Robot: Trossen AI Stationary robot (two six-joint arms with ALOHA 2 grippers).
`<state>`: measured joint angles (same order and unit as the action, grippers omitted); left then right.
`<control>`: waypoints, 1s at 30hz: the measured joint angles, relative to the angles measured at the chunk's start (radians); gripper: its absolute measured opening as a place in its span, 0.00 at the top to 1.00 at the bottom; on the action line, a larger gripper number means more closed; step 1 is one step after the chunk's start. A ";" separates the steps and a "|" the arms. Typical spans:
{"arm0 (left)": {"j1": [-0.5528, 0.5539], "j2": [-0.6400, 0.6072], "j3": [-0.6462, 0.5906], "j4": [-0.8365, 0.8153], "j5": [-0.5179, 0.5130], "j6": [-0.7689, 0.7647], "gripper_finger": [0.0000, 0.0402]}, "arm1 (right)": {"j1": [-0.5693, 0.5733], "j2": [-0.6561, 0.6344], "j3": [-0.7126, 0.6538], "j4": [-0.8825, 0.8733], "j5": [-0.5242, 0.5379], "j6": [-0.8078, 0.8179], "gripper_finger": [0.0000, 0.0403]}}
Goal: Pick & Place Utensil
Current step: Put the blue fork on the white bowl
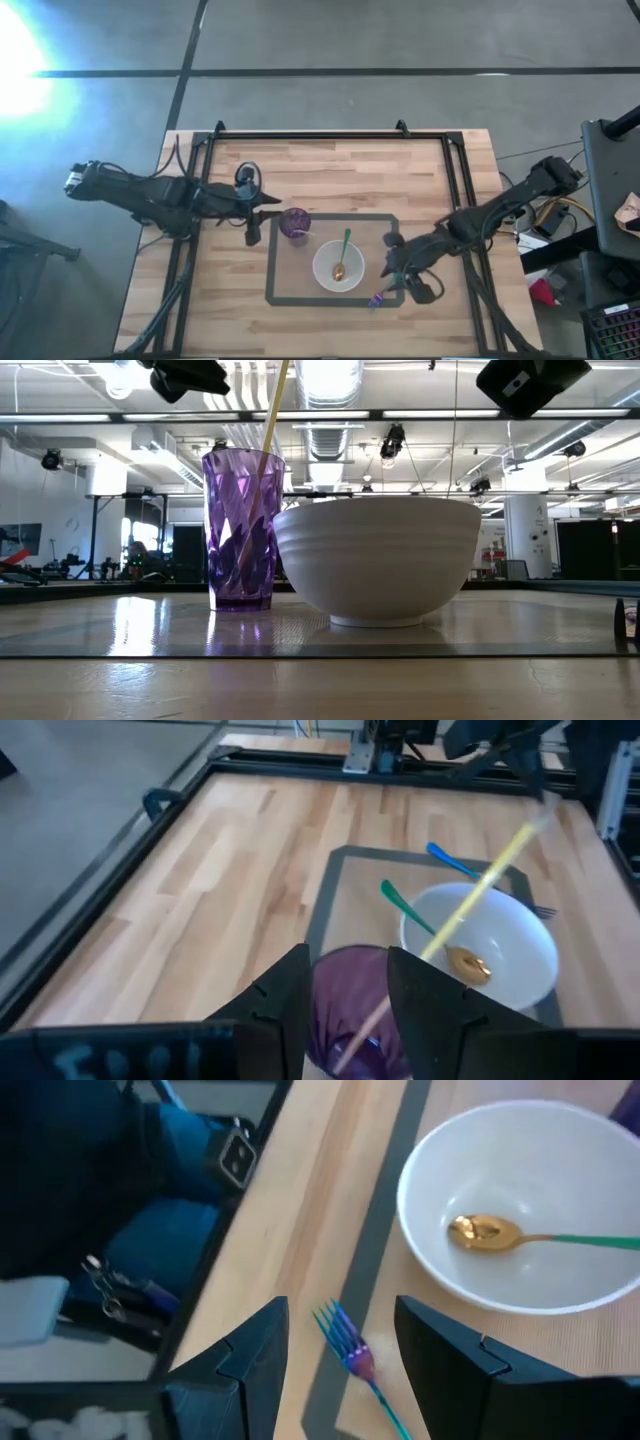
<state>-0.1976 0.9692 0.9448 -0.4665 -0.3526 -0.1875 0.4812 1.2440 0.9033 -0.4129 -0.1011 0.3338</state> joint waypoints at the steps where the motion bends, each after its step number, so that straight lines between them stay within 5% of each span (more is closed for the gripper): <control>1: -0.006 -0.003 0.001 -0.005 0.004 -0.007 0.69 | 0.004 0.013 0.002 -0.004 0.000 -0.006 0.56; 12: -0.117 -0.004 0.001 -0.050 0.041 -0.087 0.69 | 0.020 0.165 0.037 -0.008 -0.001 0.003 0.56; 30: -0.240 0.000 -0.017 -0.051 0.037 -0.179 0.69 | 0.058 0.439 0.170 -0.298 -0.001 -0.016 0.56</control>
<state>-0.4377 0.9687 0.9280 -0.5175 -0.3151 -0.3668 0.5388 1.6834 1.0730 -0.7113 -0.1020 0.3180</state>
